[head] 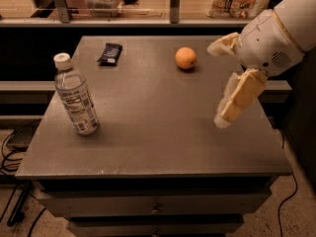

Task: Knock blue plastic bottle over

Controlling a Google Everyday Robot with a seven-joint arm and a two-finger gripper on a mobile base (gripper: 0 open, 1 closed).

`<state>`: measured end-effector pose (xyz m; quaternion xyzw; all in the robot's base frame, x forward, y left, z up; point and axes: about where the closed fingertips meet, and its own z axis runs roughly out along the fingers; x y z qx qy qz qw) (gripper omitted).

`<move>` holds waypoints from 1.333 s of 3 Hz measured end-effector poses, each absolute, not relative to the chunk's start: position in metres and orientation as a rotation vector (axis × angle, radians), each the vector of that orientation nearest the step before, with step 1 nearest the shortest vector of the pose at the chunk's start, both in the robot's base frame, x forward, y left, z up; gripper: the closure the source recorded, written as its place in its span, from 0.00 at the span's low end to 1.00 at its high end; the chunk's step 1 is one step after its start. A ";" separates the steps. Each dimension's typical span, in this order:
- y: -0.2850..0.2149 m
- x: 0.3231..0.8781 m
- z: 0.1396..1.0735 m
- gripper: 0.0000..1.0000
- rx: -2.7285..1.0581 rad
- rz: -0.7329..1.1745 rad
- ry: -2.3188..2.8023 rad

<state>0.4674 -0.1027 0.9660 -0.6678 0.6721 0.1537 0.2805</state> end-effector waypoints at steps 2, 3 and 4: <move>0.013 0.479 0.960 0.00 -1.756 0.733 1.527; 0.013 0.479 0.960 0.00 -1.757 0.731 1.528; 0.026 0.483 0.954 0.00 -1.736 0.746 1.543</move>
Offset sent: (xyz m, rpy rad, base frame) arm 0.0232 0.1758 -0.0084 0.4626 0.0599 0.2836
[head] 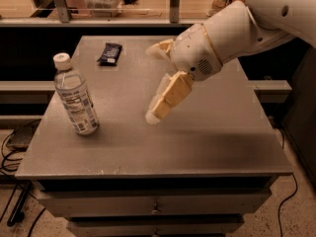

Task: Knock blue plastic bottle over

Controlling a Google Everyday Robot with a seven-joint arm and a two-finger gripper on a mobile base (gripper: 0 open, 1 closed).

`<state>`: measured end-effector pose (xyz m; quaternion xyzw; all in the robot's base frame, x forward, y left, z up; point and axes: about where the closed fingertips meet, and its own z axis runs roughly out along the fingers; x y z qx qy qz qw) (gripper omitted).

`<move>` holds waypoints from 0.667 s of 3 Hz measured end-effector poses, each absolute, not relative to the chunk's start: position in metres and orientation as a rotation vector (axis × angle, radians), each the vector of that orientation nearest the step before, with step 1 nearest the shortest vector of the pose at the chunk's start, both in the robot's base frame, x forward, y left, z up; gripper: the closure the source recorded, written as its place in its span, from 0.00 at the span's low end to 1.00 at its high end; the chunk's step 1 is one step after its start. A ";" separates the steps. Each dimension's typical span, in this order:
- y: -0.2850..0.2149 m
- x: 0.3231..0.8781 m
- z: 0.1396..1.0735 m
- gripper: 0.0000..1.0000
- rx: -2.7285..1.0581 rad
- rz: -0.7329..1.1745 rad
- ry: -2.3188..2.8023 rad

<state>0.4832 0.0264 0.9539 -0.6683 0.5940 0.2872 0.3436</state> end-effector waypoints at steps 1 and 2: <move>0.055 0.490 0.943 0.00 -1.717 0.805 1.502; 0.089 0.502 0.934 0.00 -1.658 0.881 1.432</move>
Offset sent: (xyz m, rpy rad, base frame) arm 0.0303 0.0774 -0.0296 0.2134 0.0307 0.0347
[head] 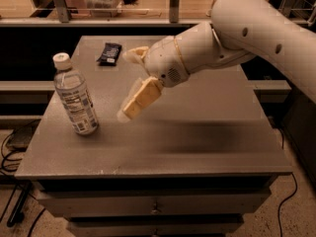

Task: Knock blue plastic bottle over

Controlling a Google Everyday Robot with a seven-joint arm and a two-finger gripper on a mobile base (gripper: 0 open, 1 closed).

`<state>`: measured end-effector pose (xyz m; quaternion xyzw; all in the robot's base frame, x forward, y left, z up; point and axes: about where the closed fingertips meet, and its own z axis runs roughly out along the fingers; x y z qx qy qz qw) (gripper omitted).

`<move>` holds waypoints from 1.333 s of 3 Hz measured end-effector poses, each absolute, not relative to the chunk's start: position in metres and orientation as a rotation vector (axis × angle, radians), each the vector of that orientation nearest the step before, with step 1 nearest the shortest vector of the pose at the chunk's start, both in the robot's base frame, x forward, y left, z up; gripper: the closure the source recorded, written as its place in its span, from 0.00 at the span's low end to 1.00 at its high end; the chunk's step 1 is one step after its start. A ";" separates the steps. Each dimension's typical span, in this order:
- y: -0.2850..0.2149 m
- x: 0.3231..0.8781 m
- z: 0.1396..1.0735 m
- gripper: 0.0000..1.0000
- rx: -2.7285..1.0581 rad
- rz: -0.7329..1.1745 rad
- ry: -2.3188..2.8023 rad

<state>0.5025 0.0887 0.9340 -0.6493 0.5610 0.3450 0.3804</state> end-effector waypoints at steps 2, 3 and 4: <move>0.150 0.526 0.930 0.00 -1.590 1.025 1.282; 0.195 0.519 0.929 0.02 -1.604 1.140 1.180; 0.212 0.508 0.928 0.19 -1.632 1.193 1.145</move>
Offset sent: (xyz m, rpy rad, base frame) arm 0.0385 0.0980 -0.0047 0.2722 0.0267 0.1262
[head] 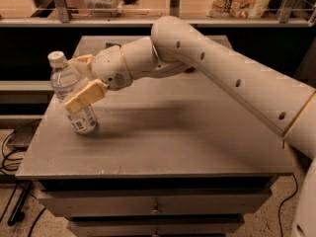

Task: Knock blue plastic bottle over

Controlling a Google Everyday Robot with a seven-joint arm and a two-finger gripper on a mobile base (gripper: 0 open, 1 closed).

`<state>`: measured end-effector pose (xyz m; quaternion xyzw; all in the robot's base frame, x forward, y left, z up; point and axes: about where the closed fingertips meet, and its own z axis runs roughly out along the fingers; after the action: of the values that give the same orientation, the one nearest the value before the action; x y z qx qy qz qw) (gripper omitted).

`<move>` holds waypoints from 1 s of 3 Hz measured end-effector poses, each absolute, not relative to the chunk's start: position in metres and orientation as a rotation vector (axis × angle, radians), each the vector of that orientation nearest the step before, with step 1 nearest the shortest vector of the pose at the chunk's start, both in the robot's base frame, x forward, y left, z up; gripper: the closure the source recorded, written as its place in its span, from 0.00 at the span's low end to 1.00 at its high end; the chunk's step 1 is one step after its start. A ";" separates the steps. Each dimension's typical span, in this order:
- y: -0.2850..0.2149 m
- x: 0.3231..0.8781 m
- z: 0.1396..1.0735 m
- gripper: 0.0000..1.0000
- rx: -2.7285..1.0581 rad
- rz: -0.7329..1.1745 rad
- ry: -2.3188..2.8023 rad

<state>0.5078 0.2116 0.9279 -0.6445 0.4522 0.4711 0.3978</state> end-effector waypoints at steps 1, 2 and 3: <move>0.205 0.501 0.927 0.37 -1.675 1.168 1.174; 0.180 0.503 0.932 0.61 -1.707 1.068 1.245; 0.142 0.513 0.947 0.99 -1.742 0.913 1.339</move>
Offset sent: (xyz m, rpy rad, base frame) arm 0.0043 -0.0719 0.0139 -0.2284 -0.0937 -0.1313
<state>0.5130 0.1424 0.9469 -0.6796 0.5225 0.3561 0.3720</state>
